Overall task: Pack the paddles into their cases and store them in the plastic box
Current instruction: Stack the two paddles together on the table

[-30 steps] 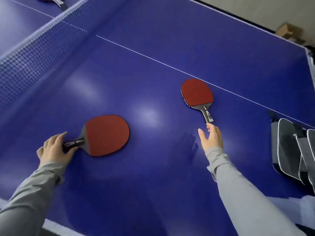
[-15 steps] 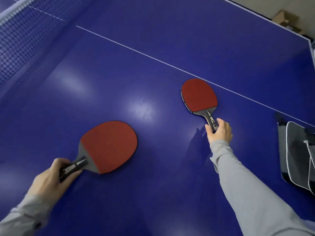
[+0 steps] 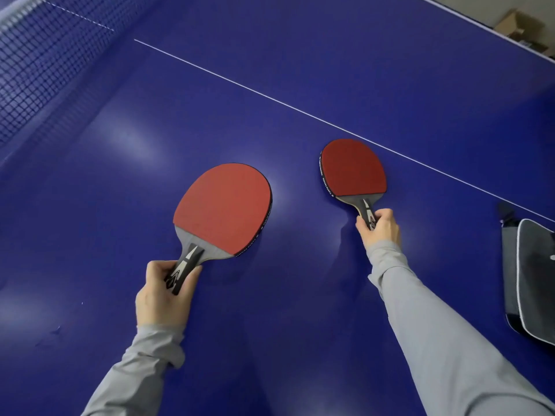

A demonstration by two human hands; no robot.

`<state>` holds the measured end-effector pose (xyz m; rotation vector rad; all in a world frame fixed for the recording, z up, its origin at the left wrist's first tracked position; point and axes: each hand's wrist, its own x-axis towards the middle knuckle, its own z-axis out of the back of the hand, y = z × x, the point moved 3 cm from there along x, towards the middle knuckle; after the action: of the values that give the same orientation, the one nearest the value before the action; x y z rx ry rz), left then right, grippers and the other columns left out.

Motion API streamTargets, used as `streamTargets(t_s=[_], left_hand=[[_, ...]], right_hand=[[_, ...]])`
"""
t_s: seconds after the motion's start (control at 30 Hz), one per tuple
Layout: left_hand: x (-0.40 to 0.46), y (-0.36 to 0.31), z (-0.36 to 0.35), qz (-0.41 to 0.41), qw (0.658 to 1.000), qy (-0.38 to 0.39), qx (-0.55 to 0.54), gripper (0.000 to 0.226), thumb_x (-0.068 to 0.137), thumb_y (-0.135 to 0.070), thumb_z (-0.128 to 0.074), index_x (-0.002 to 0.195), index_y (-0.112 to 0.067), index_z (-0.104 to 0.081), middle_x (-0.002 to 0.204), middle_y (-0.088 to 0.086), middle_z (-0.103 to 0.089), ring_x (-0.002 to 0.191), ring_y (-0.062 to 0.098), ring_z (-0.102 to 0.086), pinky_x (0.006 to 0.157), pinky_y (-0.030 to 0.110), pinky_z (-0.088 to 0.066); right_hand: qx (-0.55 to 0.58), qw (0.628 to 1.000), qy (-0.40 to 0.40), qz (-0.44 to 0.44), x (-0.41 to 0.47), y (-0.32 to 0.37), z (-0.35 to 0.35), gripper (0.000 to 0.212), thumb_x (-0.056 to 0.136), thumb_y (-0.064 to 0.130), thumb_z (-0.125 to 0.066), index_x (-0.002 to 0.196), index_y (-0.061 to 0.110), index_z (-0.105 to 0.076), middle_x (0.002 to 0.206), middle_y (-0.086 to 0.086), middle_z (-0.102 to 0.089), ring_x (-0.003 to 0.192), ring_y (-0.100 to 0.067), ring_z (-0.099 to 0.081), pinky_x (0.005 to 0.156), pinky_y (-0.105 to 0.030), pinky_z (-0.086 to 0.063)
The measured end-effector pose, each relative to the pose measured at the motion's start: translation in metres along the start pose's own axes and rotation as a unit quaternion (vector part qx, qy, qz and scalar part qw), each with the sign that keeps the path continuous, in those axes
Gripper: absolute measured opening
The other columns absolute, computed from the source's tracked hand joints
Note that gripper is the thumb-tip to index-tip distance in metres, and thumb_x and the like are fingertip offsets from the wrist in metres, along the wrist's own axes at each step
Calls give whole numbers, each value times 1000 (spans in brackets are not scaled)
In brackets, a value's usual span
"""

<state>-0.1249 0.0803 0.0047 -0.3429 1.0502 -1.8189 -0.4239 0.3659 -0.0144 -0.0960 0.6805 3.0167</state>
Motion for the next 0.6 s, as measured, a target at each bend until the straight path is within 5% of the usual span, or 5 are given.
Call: streamTargets(t_s=[0.6], left_hand=[[-118, 0, -64, 166, 979, 41, -109, 27, 82, -38, -66, 89, -26, -43, 73, -11, -59, 68, 18, -59, 65, 36, -48]], right_hand=[[289, 937, -146, -129, -234, 25, 23, 32, 78, 13, -72, 96, 3, -47, 76, -5, -61, 59, -19, -53, 51, -12, -32]])
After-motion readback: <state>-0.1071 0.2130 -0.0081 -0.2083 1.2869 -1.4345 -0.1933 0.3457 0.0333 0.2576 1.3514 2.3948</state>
